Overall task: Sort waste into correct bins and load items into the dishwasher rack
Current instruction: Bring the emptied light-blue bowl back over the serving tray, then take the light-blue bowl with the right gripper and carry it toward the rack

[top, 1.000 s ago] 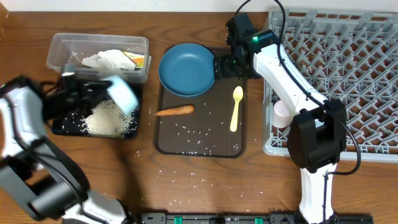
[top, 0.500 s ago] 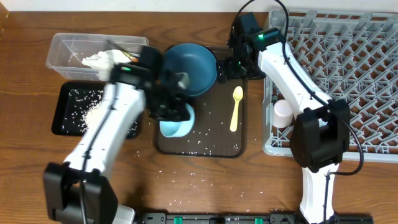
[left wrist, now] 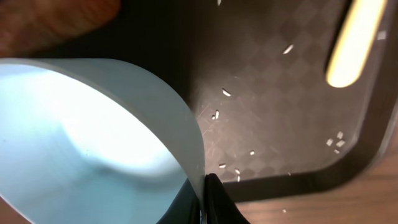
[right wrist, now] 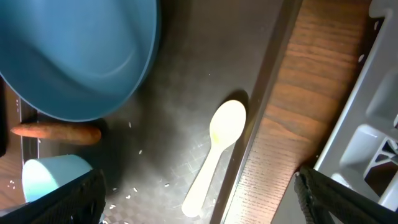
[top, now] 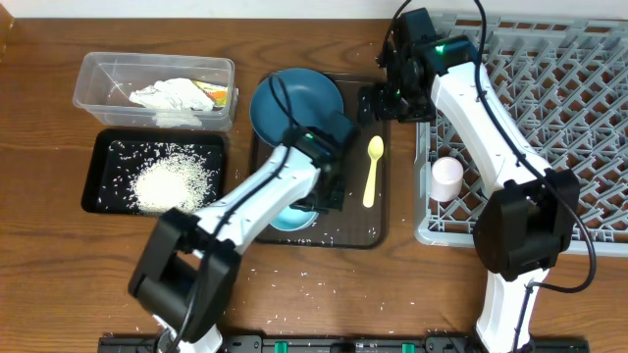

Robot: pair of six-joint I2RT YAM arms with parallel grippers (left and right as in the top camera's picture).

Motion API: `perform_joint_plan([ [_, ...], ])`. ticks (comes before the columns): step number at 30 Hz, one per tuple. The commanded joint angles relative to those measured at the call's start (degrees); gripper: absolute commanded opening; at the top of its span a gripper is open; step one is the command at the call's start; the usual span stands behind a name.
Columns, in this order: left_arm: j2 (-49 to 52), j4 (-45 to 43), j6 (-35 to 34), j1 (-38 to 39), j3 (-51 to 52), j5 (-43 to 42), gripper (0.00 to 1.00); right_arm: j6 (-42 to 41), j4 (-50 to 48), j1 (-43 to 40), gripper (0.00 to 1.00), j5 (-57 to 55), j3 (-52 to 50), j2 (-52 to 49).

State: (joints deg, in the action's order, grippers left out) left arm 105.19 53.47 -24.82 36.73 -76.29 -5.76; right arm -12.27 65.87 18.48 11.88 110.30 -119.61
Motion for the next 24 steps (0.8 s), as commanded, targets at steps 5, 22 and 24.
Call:
perform_joint_plan([
  [5,-0.4,0.0,-2.9,0.3,0.4,2.3,0.46,1.0,0.7,0.1,0.95,0.6,0.5,1.1],
  [22,-22.9,11.2,-4.0,-23.0,-7.3,2.6,0.53,-1.3,2.1,10.9,0.94,5.3,-1.0,1.1],
  [24,-25.2,11.2,-3.7,-28.1,-7.3,2.6,0.53,-3.0,1.6,14.1,0.89,3.7,-2.7,1.1],
])
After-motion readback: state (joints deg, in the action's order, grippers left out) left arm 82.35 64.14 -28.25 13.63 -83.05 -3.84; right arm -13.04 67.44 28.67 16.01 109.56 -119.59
